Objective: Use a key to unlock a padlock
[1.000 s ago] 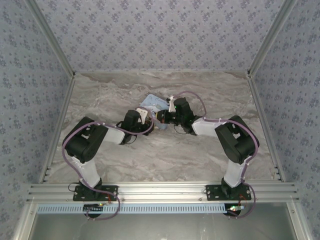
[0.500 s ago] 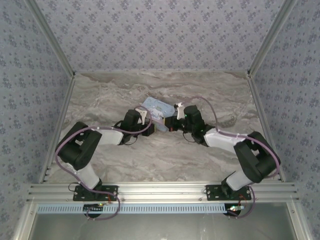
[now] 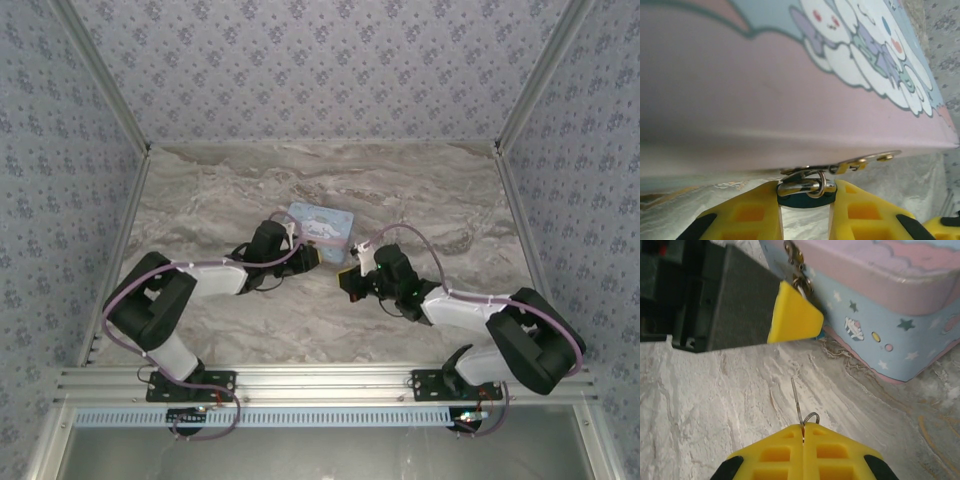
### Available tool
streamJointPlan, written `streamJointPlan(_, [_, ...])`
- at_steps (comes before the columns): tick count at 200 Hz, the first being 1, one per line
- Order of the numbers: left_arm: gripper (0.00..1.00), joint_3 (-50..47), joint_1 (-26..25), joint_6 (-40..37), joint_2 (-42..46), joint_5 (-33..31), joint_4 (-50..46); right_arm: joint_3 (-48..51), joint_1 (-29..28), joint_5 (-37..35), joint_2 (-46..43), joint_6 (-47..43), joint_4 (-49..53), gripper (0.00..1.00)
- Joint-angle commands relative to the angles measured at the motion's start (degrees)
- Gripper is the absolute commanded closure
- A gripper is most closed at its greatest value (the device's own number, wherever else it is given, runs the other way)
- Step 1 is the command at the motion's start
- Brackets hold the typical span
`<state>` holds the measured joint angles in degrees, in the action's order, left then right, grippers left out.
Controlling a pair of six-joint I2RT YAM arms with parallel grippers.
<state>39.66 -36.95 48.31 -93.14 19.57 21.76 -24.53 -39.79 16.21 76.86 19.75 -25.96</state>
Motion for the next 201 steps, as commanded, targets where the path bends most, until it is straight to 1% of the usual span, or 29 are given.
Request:
streamJointPlan(1, [0.81,-0.4,-0.6,5.3,3.0,1.4,4.1,0.5,-0.2,-1.2,0.2,-2.9,-3.1,1.0])
streamJointPlan(41, [0.81,-0.4,-1.5,8.0,5.2,0.4,4.6,0.6,-0.2,-1.4,1.2,-5.1,-5.6,1.0])
streamJointPlan(95, [0.82,-0.7,-1.7,11.0,6.4,-0.1,6.2,1.4,0.2,-2.4,4.2,-5.4,-13.4,1.0])
streamJointPlan(159, [0.82,-0.5,-1.7,15.2,6.4,-0.4,7.4,1.0,0.3,-4.4,6.7,-5.1,-15.4,1.0])
streamJointPlan(201, [0.83,-0.2,-1.8,16.2,5.9,0.0,7.6,0.9,0.4,-4.5,7.5,-5.1,-16.5,1.0])
